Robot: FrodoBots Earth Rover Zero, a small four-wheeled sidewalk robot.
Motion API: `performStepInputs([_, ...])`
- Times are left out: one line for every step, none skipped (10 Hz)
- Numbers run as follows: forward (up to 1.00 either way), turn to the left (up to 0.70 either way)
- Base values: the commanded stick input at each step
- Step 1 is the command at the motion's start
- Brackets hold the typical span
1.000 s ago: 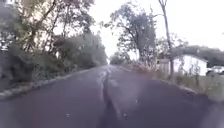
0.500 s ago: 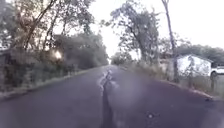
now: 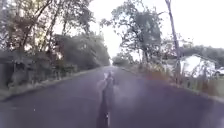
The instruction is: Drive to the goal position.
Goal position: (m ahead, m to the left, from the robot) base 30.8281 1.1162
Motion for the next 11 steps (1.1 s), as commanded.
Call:
performStepInputs([1.00, 0.00])
performStepInputs([1.00, 0.00])
performStepInputs([1.00, 0.00])
performStepInputs([1.00, 0.00])
performStepInputs([1.00, 0.00])
performStepInputs([1.00, 0.00])
performStepInputs([1.00, 0.00])
performStepInputs([1.00, 0.00])
performStepInputs([1.00, 0.00])
performStepInputs([1.00, 0.00])
performStepInputs([1.00, 0.00])
